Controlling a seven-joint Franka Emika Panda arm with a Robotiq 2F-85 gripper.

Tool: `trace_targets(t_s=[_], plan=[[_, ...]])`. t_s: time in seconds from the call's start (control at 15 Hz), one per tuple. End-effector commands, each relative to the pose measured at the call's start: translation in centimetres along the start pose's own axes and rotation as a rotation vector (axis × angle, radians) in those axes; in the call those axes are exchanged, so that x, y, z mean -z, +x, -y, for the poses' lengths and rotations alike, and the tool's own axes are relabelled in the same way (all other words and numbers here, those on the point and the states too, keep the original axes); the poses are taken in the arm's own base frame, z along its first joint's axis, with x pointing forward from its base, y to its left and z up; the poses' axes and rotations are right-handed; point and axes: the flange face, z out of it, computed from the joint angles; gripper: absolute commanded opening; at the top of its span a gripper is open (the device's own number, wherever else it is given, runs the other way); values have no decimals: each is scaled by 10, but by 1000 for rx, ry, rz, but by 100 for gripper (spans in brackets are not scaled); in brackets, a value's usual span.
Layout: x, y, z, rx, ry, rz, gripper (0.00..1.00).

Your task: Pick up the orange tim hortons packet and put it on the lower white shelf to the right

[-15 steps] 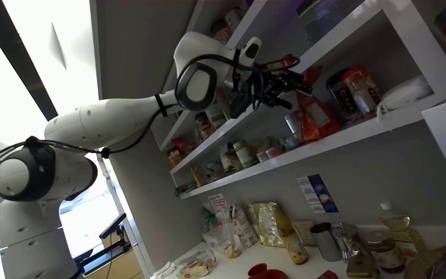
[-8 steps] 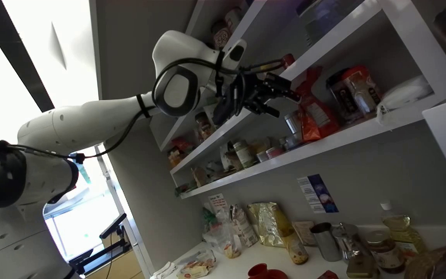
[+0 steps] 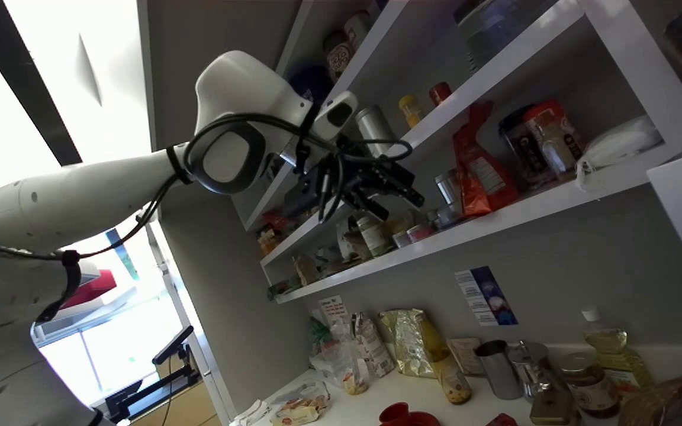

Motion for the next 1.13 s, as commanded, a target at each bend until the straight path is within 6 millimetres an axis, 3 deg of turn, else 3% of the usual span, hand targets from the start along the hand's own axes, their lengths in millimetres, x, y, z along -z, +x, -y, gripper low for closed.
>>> trace_targets(t_s=[0.0, 0.4, 0.47, 1.07], plan=[[4, -28, 16, 54, 115, 72, 100], [8, -47, 18, 82, 131, 184, 100], [3, -39, 15, 63, 130, 157, 100], [2, -40, 13, 62, 129, 162, 100]])
